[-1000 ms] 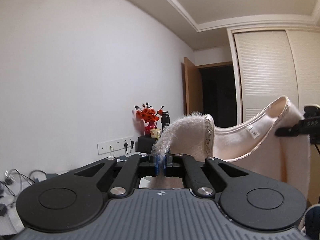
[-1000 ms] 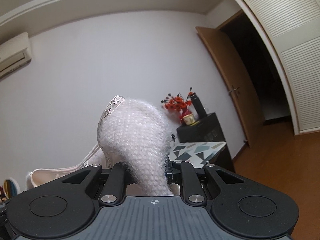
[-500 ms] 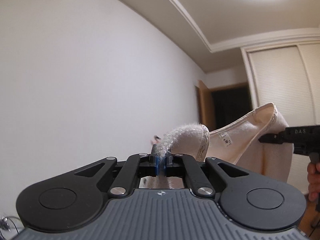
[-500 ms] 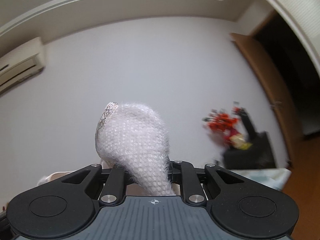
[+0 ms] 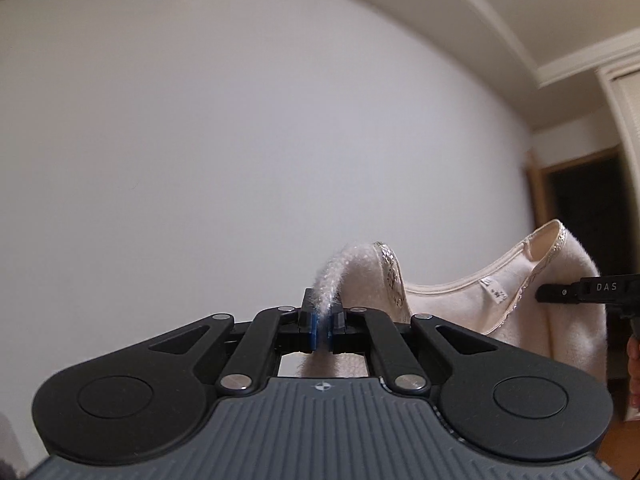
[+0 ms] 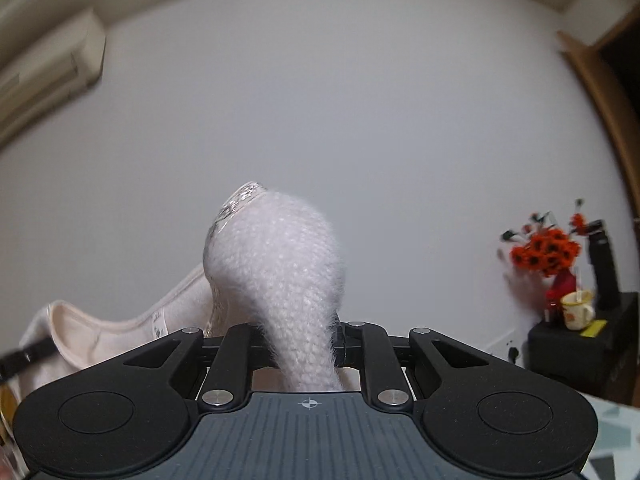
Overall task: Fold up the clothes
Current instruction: 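Lay the sweater onto the geometric-patterned table and open both grippers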
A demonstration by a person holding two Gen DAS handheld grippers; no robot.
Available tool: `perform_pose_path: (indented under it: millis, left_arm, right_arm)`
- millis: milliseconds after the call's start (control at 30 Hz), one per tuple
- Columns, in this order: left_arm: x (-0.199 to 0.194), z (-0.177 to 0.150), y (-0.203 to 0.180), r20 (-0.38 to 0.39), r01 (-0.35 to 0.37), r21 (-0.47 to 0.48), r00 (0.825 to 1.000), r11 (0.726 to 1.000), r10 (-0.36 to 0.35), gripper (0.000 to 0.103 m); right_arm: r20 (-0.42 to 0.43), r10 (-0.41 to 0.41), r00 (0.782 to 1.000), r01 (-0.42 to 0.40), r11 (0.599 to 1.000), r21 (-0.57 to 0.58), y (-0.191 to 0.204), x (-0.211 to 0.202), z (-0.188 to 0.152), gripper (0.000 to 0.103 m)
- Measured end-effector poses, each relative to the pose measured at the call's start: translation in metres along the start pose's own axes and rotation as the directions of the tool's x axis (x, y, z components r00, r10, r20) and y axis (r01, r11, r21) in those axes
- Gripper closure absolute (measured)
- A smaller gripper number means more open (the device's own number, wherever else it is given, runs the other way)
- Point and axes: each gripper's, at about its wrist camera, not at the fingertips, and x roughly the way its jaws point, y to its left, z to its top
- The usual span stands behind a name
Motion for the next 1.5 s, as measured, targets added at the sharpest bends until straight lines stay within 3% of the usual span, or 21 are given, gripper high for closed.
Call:
perform_pose_path:
  millis: [100,167,233,300,400,433,533,567,633,667,700,733,767,800,867,933,1000,1100,1267,1400,1500]
  left_arm:
    - [0.06,-0.038,-0.014,-0.096,-0.106,0.017,0.99,0.994,0.107,0.098]
    - [0.105,-0.069,-0.023,-0.162,-0.178,0.036,0.97,0.983,0.181,0.098]
    - [0.153,-0.106,-0.034,-0.249,-0.233,0.08,0.937,0.969,0.246,0.098]
    - [0.202,-0.143,-0.045,-0.33,-0.283,0.128,0.892,0.951,0.31,0.098]
    - [0.268,-0.202,-0.059,-0.46,-0.308,0.205,0.807,0.929,0.369,0.097]
    - [0.285,-0.225,-0.061,-0.519,-0.299,0.22,0.77,0.928,0.371,0.095]
    - [0.326,-0.286,-0.062,-0.713,-0.256,0.222,0.616,0.941,0.336,0.094]
    - [0.333,-0.299,-0.063,-0.754,-0.24,0.221,0.573,0.945,0.322,0.094]
    - [0.334,-0.313,-0.07,-0.793,-0.201,0.229,0.529,0.952,0.302,0.091]
    - [0.334,-0.32,-0.073,-0.811,-0.182,0.232,0.506,0.956,0.293,0.081]
    - [0.335,-0.323,-0.075,-0.824,-0.165,0.232,0.491,0.959,0.284,0.061]
    - [0.337,-0.32,-0.074,-0.829,-0.152,0.228,0.487,0.962,0.274,0.047]
    - [0.338,-0.317,-0.072,-0.835,-0.139,0.224,0.483,0.965,0.263,0.025]
    - [0.34,-0.315,-0.071,-0.841,-0.126,0.219,0.478,0.968,0.252,0.02]
    - [0.329,-0.314,-0.073,-0.857,-0.102,0.21,0.46,0.972,0.233,0.018]
    - [0.327,-0.308,-0.086,-0.877,-0.086,0.192,0.431,0.978,0.211,0.017]
    - [0.314,-0.299,-0.106,-0.89,-0.063,0.154,0.426,0.986,0.166,0.017]
    - [0.285,-0.291,-0.127,-0.891,-0.014,0.107,0.442,0.994,0.102,0.017]
    - [0.223,-0.296,-0.141,-0.887,0.063,0.059,0.461,0.996,0.023,0.017]
    - [0.182,-0.308,-0.15,-0.883,0.118,0.044,0.468,0.992,-0.017,0.017]
    - [0.157,-0.317,-0.147,-0.887,0.133,0.006,0.458,0.991,-0.057,0.017]
  right_arm:
    - [-0.109,0.05,0.993,-0.05,0.999,0.009,-0.025,0.086,-0.027,0.088]
    - [-0.175,0.079,0.981,-0.078,0.997,0.01,-0.045,0.14,-0.053,0.088]
    - [-0.242,0.1,0.965,-0.103,0.995,0.002,-0.068,0.194,-0.079,0.088]
    - [-0.333,0.105,0.937,-0.117,0.993,-0.016,-0.086,0.245,-0.107,0.088]
    - [-0.471,0.092,0.878,-0.124,0.992,-0.038,-0.109,0.314,-0.154,0.088]
    - [-0.511,0.081,0.856,-0.122,0.991,-0.048,-0.116,0.334,-0.171,0.088]
    - [-0.605,0.044,0.795,-0.106,0.992,-0.067,-0.134,0.381,-0.227,0.087]
    - [-0.628,0.033,0.777,-0.097,0.993,-0.067,-0.141,0.392,-0.245,0.085]
    - [-0.661,0.022,0.75,-0.062,0.997,-0.037,-0.164,0.401,-0.276,0.076]
    - [-0.671,0.02,0.741,-0.039,0.999,-0.014,-0.173,0.404,-0.286,0.064]
    - [-0.679,0.005,0.734,-0.013,1.0,-0.007,-0.183,0.408,-0.292,0.054]
    - [-0.688,-0.009,0.726,0.012,1.0,-0.001,-0.192,0.412,-0.298,0.034]
    - [-0.694,-0.023,0.72,0.036,0.999,0.004,-0.201,0.415,-0.303,0.024]
    - [-0.69,-0.034,0.723,0.05,0.999,0.003,-0.206,0.413,-0.304,0.02]
    - [-0.689,-0.029,0.725,0.059,0.998,0.021,-0.205,0.401,-0.304,0.003]
    - [-0.686,-0.007,0.728,0.067,0.996,0.062,-0.203,0.383,-0.301,0.002]
    - [-0.691,0.035,0.722,0.083,0.987,0.136,-0.199,0.355,-0.294,0.002]
    - [-0.689,0.067,0.722,0.111,0.971,0.211,-0.197,0.3,-0.283,0.002]
    - [-0.693,0.025,0.72,0.139,0.974,0.179,-0.185,0.186,-0.27,0.002]
    - [-0.736,0.003,0.677,0.156,0.976,0.148,-0.171,0.114,-0.286,0.002]
    - [-0.777,-0.024,0.629,0.19,0.974,0.124,-0.163,0.07,-0.307,0.002]
